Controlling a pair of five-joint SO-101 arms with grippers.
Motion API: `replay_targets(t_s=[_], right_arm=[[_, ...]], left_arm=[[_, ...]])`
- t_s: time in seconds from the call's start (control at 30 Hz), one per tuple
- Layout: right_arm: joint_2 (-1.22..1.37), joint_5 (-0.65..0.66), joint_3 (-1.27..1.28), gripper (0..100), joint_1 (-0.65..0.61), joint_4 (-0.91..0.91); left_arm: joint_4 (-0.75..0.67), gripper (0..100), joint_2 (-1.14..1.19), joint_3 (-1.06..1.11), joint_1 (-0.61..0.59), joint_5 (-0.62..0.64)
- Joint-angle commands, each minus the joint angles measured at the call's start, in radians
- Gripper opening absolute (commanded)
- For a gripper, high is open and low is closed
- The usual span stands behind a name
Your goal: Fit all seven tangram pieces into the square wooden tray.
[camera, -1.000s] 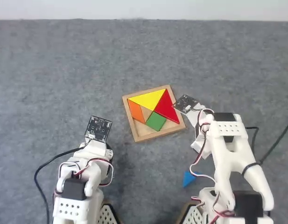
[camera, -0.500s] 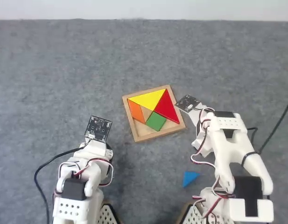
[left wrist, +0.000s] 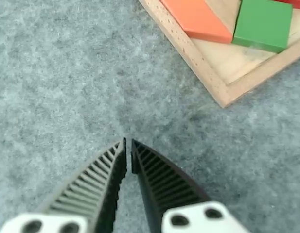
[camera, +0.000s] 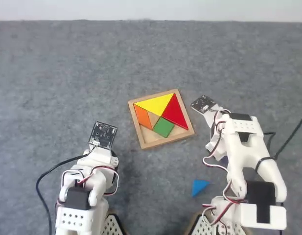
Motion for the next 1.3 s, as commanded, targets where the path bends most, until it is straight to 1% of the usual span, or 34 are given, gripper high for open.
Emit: replay_targets(t_s=[0.0,0.13,0.23,0.33,0.47,0.6,0.87,1.13,1.27], right_arm=[[-0.016,-0.034,-0.127,4.7,0.002,0.067],[-0.016,-0.048,-0.259,4.7,-0.013,0.165],[-0.016,-0.103,-0.348,4.7,-0.056,0.217],[-0.007,-0.160,-0.440,4.7,-0.159,0.251],[-0.004,-0.213,-0.532,4.8,-0.338,0.255],[0.058,-0.247,-0.621,4.8,-0.444,0.251],[0.384,-0.253,-0.868,4.8,-0.530,0.260],[0.549,-0.253,-0.999,4.8,-0.598,0.249],[0.611,-0.255,-1.030,4.8,-0.610,0.236]], left_arm=[[0.003,2,-0.018,-0.010,-0.005,-0.003],[0.003,2,-0.018,-0.010,-0.005,-0.003],[0.003,2,-0.018,-0.010,-0.005,-0.003],[0.003,2,-0.018,-0.010,-0.005,-0.003],[0.003,2,-0.018,-0.010,-0.005,-0.003],[0.003,2,-0.018,-0.010,-0.005,-0.003],[0.003,2,-0.018,-0.010,-0.005,-0.003],[0.003,2,-0.018,-0.010,-0.005,-0.003],[0.003,2,-0.018,-0.010,-0.005,-0.003]])
